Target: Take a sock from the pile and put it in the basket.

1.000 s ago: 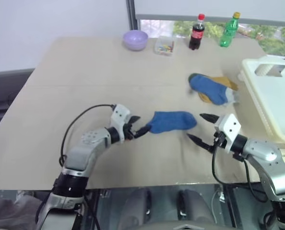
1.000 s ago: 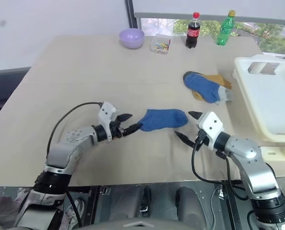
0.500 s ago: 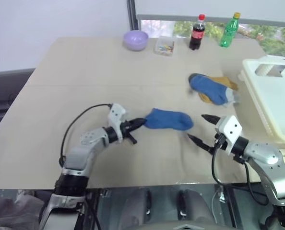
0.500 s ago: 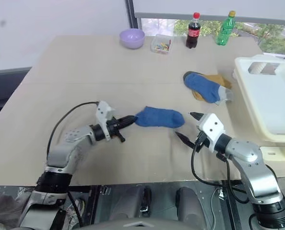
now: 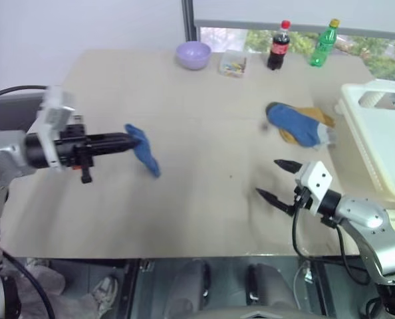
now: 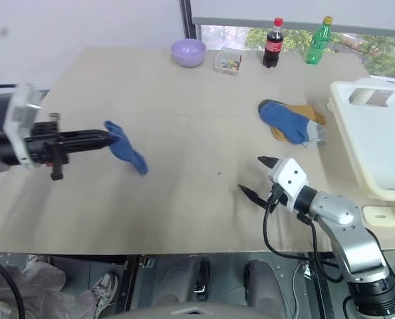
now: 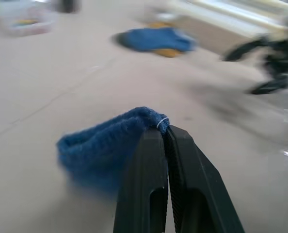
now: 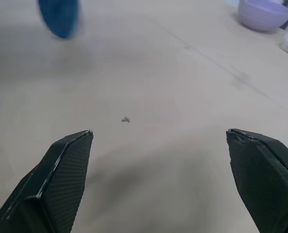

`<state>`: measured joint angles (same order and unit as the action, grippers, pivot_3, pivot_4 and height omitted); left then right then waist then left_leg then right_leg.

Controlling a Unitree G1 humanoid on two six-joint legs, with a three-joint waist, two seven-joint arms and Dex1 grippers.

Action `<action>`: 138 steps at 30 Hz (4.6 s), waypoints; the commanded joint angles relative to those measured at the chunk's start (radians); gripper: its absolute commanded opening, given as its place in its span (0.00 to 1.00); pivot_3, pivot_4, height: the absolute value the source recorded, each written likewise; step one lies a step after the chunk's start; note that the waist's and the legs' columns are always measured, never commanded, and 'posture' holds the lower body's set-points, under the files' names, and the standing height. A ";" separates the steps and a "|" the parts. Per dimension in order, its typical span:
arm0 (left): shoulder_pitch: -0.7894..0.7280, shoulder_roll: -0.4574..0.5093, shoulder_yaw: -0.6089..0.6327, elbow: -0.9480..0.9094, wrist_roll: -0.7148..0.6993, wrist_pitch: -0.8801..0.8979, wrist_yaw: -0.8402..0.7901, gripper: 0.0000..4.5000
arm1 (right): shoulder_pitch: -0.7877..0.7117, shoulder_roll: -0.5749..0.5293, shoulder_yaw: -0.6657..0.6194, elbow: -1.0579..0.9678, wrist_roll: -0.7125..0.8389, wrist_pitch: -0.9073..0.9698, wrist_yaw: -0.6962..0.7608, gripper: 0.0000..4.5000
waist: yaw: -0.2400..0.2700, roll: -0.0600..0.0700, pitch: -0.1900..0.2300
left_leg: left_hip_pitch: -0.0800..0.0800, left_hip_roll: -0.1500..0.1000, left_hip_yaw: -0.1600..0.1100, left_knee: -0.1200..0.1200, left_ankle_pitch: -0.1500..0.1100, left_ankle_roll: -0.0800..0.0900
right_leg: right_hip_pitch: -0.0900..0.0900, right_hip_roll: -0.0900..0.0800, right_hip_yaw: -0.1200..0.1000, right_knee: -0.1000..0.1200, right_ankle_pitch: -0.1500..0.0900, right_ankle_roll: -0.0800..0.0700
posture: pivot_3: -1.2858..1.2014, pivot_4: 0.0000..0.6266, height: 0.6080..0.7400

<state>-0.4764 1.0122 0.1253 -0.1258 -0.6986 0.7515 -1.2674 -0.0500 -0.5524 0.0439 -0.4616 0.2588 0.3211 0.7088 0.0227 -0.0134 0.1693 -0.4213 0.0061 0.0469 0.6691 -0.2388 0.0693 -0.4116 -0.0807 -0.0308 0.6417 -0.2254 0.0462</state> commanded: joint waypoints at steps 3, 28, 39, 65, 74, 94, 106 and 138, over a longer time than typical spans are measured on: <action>-0.070 -0.296 -0.301 0.053 0.206 -0.050 0.182 0.22 | 0.014 -0.017 -0.011 -0.104 0.036 0.104 -0.027 1.00 | 0.000 -0.003 0.001 | -0.001 0.000 0.001 0.001 0.000 0.000 | 0.000 0.002 0.002 0.001 0.001 0.002 | 0.52 0.24 1.00; 0.450 -0.255 0.009 -0.156 0.258 -0.130 0.446 0.31 | -0.345 0.250 0.339 0.350 -0.117 0.250 -0.109 0.48 | -0.021 -0.006 0.002 | -0.001 0.001 -0.002 -0.001 0.002 -0.005 | -0.005 -0.005 0.002 0.002 0.001 -0.001 | 0.52 0.24 1.00; 0.442 -0.297 -0.036 -0.258 0.239 -0.134 0.458 0.00 | -0.248 0.098 0.283 0.162 -0.085 0.265 -0.018 0.01 | -0.023 -0.006 0.002 | 0.000 0.000 -0.003 -0.001 0.000 -0.001 | -0.003 -0.007 0.004 0.002 0.001 -0.001 | 0.52 0.24 1.00; 0.330 -0.333 -0.109 -0.188 0.244 -0.218 0.370 0.53 | -0.162 0.020 0.095 0.008 0.061 0.350 -0.014 0.70 | -0.011 -0.006 0.002 | -0.002 0.000 -0.003 -0.001 0.000 0.000 | -0.003 -0.006 0.001 0.001 0.000 -0.001 | 0.52 0.24 1.00; 0.388 -0.312 0.079 -0.272 0.106 -0.195 0.375 0.73 | -0.428 0.045 0.084 0.412 -0.133 0.124 -0.149 0.70 | -0.022 -0.006 0.003 | -0.001 0.001 -0.002 -0.001 0.000 0.000 | -0.002 -0.004 0.001 0.001 0.000 -0.001 | 0.52 0.24 1.00; 0.521 -0.338 0.154 -0.428 0.074 -0.214 0.496 0.74 | -1.033 0.298 0.096 1.667 -0.424 -0.438 -0.570 0.61 | -0.040 -0.003 0.005 | -0.001 0.000 0.000 -0.004 0.003 -0.005 | -0.003 0.001 0.003 0.001 0.003 0.003 | 0.52 0.24 1.00; 0.534 -0.342 0.160 -0.426 0.071 -0.226 0.523 0.74 | -1.051 0.313 0.058 1.683 -0.417 -0.520 -0.565 0.02 | -0.063 -0.002 0.005 | -0.001 0.000 0.000 -0.005 0.003 -0.005 | -0.003 0.000 0.003 0.001 0.003 0.003 | 0.52 0.24 1.00; 0.519 -0.359 0.122 -0.401 0.118 -0.247 0.562 0.74 | -0.949 0.418 0.083 1.465 -0.402 -0.478 -0.375 0.45 | -0.065 -0.002 0.006 | 0.000 -0.001 0.000 -0.007 0.003 -0.006 | -0.004 -0.005 0.003 0.001 0.003 0.003 | 0.52 0.24 1.00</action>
<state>0.0398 0.6536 0.2337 -0.4908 -0.5742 0.5154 -0.7118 -0.9646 -0.1348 0.1388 1.0123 -0.1435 -0.1357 0.3521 -0.0418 -0.0151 0.1751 -0.4213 0.0055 0.0470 0.6621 -0.2359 0.0633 -0.4155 -0.0854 -0.0277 0.6429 -0.2225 0.0493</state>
